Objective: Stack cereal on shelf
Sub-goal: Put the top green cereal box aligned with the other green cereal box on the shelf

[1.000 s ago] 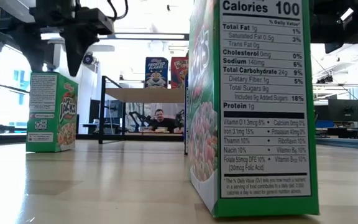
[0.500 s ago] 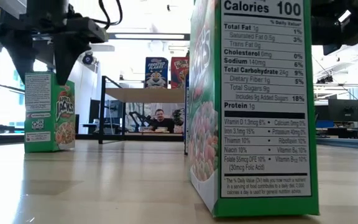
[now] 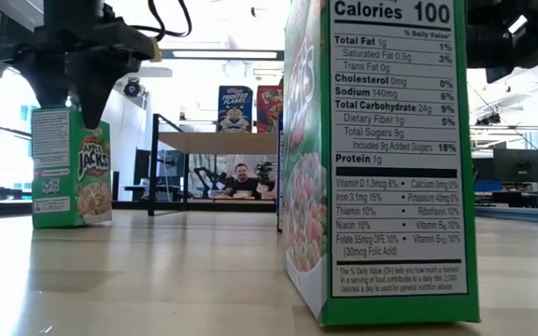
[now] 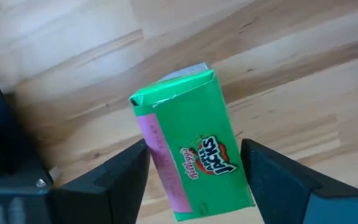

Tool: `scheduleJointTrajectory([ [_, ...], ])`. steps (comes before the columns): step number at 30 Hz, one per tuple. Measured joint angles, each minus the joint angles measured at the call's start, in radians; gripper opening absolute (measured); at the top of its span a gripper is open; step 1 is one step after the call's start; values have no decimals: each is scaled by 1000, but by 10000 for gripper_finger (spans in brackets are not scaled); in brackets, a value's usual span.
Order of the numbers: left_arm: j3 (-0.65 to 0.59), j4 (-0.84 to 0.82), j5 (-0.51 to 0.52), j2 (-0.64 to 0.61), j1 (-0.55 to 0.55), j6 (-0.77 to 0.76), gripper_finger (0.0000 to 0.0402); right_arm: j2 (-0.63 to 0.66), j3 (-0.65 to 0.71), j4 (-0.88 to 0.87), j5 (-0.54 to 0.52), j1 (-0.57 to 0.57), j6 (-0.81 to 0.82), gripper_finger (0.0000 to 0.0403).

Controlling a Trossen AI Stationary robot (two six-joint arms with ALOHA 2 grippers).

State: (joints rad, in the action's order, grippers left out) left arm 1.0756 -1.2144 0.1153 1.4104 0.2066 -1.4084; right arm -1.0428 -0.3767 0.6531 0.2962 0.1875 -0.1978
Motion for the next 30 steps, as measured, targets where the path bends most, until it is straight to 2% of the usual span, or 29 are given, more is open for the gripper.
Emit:
scheduleJointTrajectory([
  [4, 22, -3, 19, -3, -22, 138, 223, 0, 0, -3, -1, 3, 14, 0],
  [8, 88, 2, 70, -10, -66, 363, 208, 0, 0, 4, -1, 3, 23, 0],
  [13, 202, 18, 115, -5, -175, 683, 191, 0, -1, 25, -4, 3, 40, 0],
  [16, 254, 28, 116, 0, -236, 797, 182, 0, -2, 27, -4, 3, 41, 0],
  [19, 280, 24, 59, -1, -268, 791, 179, 0, -2, 27, -8, 3, 41, 0],
  [23, 290, -78, -39, -1, -247, 674, 192, 0, -2, 27, -27, 3, 50, 0],
  [26, 290, -180, -51, -1, -198, 588, 214, 0, -2, 26, -40, 3, 51, 0],
  [30, 261, -173, -47, -1, -134, 457, 246, 1, -2, 18, -42, 3, 50, 0],
])
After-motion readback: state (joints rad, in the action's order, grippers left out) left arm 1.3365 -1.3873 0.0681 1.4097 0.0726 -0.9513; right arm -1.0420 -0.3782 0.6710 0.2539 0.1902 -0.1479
